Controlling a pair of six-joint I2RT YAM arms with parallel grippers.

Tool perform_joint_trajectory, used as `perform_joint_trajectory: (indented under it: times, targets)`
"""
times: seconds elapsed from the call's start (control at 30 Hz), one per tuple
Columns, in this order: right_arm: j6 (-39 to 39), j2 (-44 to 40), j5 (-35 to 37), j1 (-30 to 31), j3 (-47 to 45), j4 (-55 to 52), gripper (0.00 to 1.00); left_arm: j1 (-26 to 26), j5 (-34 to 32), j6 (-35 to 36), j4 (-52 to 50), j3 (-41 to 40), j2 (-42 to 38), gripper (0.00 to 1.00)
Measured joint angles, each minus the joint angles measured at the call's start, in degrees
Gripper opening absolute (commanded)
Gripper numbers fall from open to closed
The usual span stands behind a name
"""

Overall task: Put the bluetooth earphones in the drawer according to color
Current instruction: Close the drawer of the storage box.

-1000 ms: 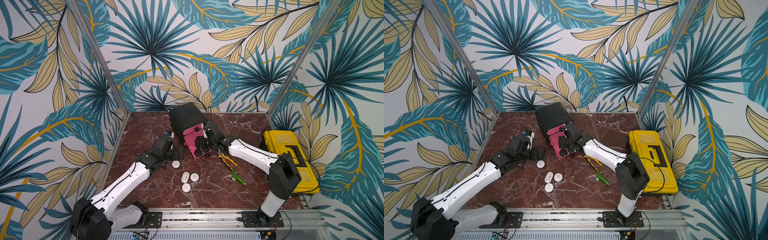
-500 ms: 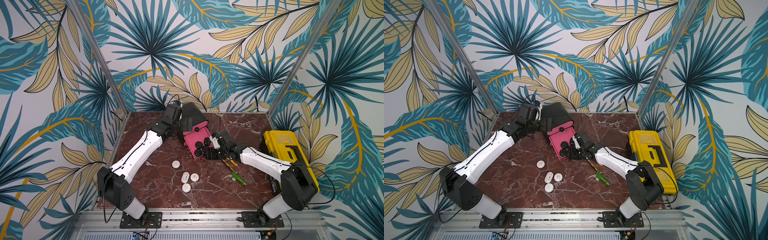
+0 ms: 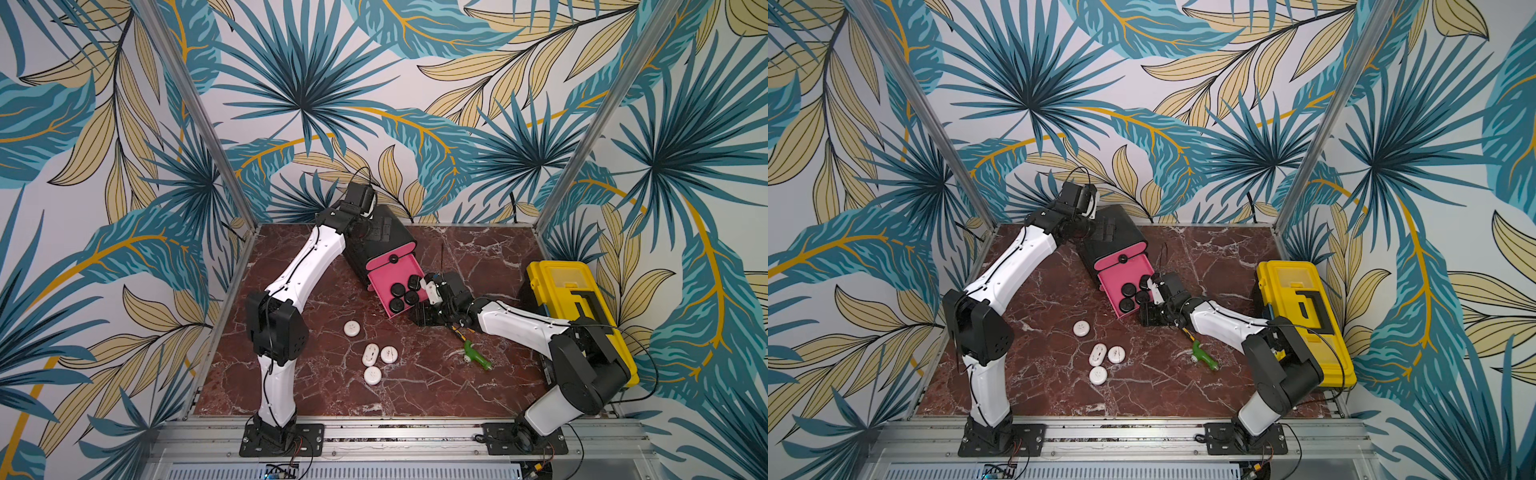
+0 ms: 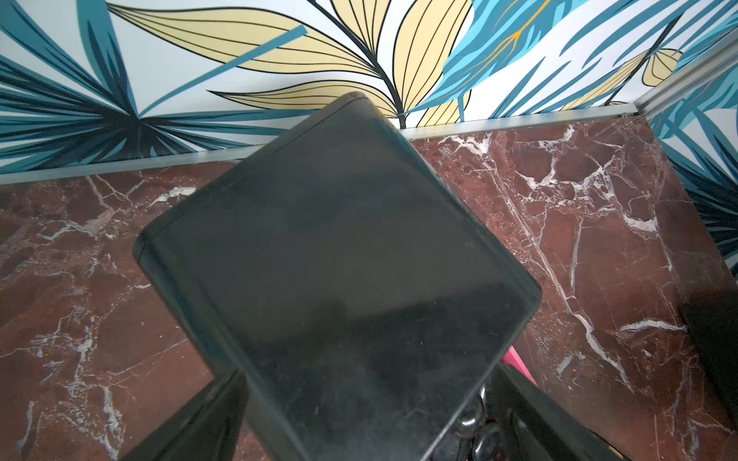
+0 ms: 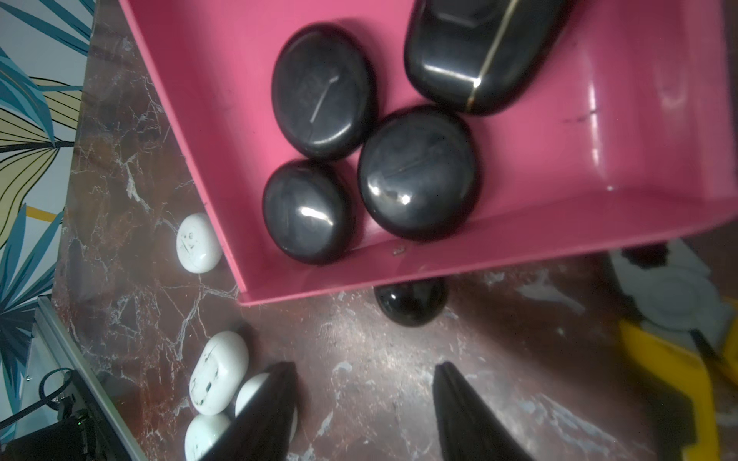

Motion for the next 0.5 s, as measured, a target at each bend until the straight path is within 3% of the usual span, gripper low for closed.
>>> perform_joint_trajectory:
  times: [0.2,0.5]
  targets:
    - [-0.59,3.41,0.48,0.00,-1.27,4.61,0.53,2.32,1.60,1.09,0.57,2.10,5.09,1.00]
    - [-1.51,4.48,3.50,0.00,-3.78,10.40,0.47,2.62,2.47,1.88,1.16,2.71,5.77,0.99]
